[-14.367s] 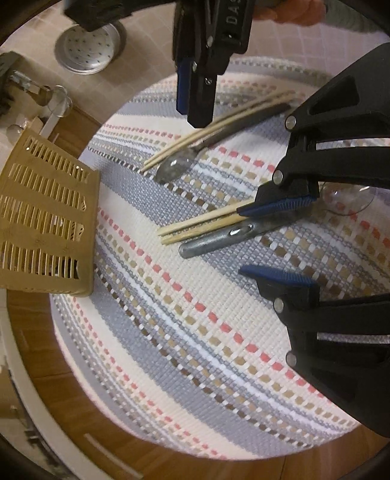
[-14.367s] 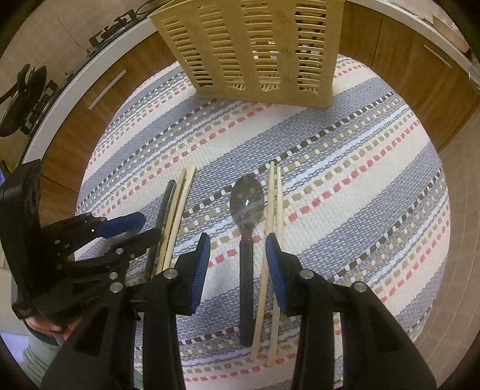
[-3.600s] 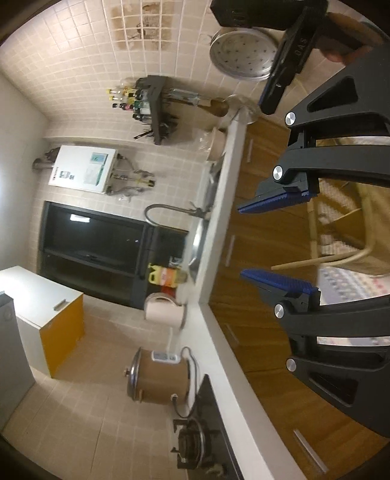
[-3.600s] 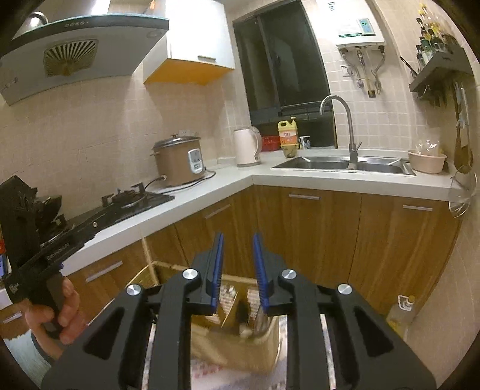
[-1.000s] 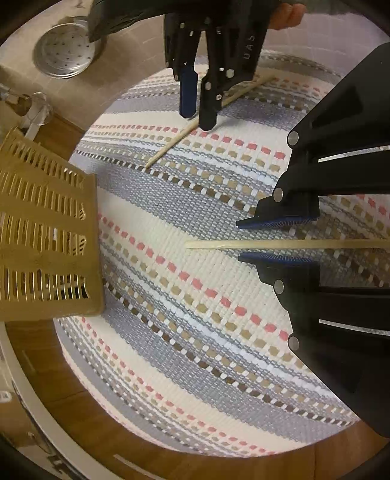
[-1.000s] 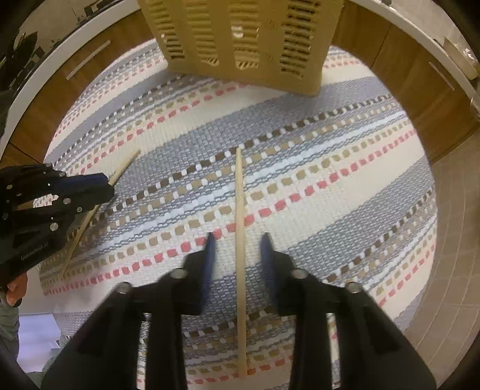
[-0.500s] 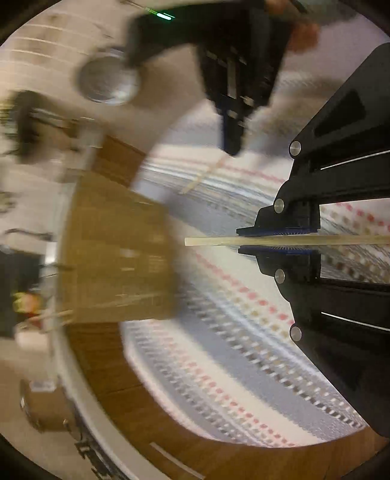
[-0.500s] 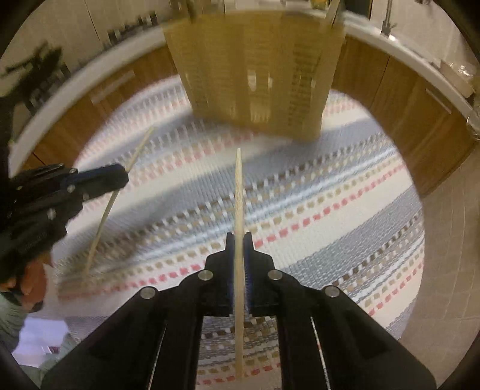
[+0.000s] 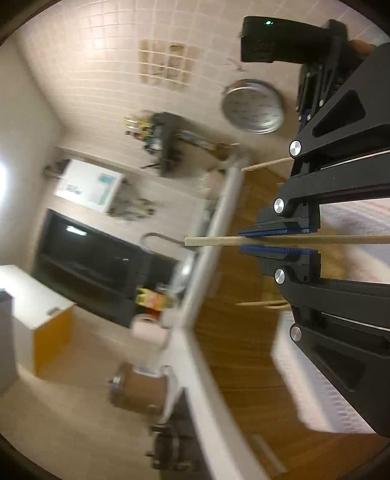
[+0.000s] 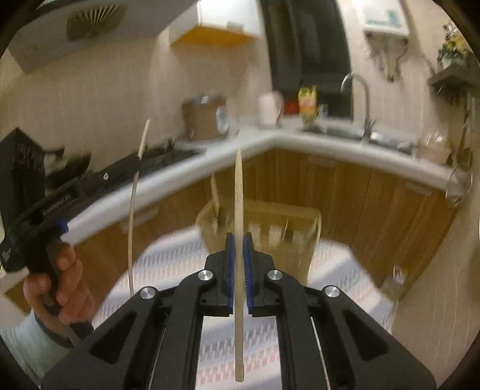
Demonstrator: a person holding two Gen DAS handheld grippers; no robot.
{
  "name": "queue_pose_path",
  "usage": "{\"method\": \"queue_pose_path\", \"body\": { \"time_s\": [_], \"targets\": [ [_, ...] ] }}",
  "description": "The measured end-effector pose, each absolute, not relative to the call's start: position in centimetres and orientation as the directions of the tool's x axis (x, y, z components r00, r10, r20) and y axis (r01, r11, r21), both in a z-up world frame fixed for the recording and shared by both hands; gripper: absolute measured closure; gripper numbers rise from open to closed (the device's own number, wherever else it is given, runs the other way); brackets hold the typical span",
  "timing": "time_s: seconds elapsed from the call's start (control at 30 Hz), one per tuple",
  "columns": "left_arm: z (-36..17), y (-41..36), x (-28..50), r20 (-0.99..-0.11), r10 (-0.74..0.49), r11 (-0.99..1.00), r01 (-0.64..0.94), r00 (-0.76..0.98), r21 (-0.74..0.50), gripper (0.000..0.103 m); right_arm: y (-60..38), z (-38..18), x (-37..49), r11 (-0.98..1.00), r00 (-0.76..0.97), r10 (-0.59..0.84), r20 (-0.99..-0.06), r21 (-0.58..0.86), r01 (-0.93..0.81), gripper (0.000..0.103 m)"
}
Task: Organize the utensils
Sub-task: 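Lift the chopstick in the left tool over the caddy while the right tool carries its chopstick there, then open the left tool over the caddy while the right tool releases its chopstick into it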
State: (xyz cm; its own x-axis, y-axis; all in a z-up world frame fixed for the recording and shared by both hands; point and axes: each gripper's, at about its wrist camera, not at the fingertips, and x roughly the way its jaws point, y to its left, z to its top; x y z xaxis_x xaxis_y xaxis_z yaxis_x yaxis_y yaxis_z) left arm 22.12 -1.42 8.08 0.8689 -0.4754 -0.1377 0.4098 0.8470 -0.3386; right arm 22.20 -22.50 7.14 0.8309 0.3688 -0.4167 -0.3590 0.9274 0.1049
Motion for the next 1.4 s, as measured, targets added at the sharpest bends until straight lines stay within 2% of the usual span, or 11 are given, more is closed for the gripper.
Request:
{"method": "queue_pose_path", "body": {
  "time_s": [0.2, 0.4, 0.6, 0.77, 1.07, 1.1, 1.17, 1.2, 1.27, 1.33, 1.4],
  "targets": [
    [11.1, -2.8, 25.4, -0.031, -0.433, 0.865, 0.406, 0.901, -0.295, 0.099, -24.2, 10.9, 27.5, 0.946, 0.914, 0.314, -0.257, 0.160, -0.280, 0.098],
    [11.3, -3.3, 30.0, 0.023, -0.374, 0.893, 0.366, 0.927, -0.263, 0.099, -25.4, 10.7, 32.2, 0.958, 0.955, 0.264, -0.134, 0.149, -0.244, 0.098],
    [8.6, -3.2, 33.8, 0.032, -0.304, 0.918, 0.301, 0.952, -0.257, 0.099, -26.1, 7.2, 35.6, 0.966, 0.963, 0.248, -0.110, 0.104, -0.237, 0.098],
    [6.1, -2.7, 35.8, 0.012, -0.246, 0.926, 0.239, 0.969, -0.292, 0.099, -26.8, 4.7, 37.8, 0.949, 0.946, 0.298, -0.125, 0.145, -0.279, 0.098],
    [3.9, -3.5, 35.8, -0.004, -0.228, 0.935, 0.217, 0.974, -0.280, 0.098, -27.0, 2.4, 37.4, 0.939, 0.940, 0.326, -0.099, 0.153, -0.309, 0.098],
    [3.8, -3.4, 35.4, 0.001, -0.221, 0.936, 0.213, 0.975, -0.280, 0.097, -27.0, 2.3, 37.2, 0.936, 0.937, 0.333, -0.104, 0.156, -0.315, 0.098],
    [3.9, -3.2, 34.8, -0.007, -0.236, 0.934, 0.225, 0.972, -0.279, 0.077, -27.0, 2.1, 36.7, 0.931, 0.930, 0.347, -0.123, 0.159, -0.327, 0.097],
    [4.0, -3.1, 34.4, -0.011, -0.243, 0.933, 0.231, 0.970, -0.275, 0.073, -27.1, 2.1, 36.2, 0.930, 0.928, 0.352, -0.127, 0.160, -0.331, 0.095],
    [4.3, -3.0, 33.4, -0.024, -0.252, 0.937, 0.238, 0.967, -0.256, 0.069, -27.2, 2.2, 35.1, 0.934, 0.929, 0.345, -0.136, 0.152, -0.324, 0.070],
    [4.5, -2.8, 32.3, -0.037, -0.269, 0.935, 0.252, 0.963, -0.248, 0.068, -27.4, 2.3, 34.0, 0.935, 0.931, 0.340, -0.133, 0.152, -0.320, 0.065],
    [4.7, -2.6, 30.8, -0.064, -0.285, 0.935, 0.263, 0.956, -0.237, 0.062, -27.6, 2.7, 32.5, 0.931, 0.923, 0.351, -0.155, 0.164, -0.327, 0.065]
  ]
}}
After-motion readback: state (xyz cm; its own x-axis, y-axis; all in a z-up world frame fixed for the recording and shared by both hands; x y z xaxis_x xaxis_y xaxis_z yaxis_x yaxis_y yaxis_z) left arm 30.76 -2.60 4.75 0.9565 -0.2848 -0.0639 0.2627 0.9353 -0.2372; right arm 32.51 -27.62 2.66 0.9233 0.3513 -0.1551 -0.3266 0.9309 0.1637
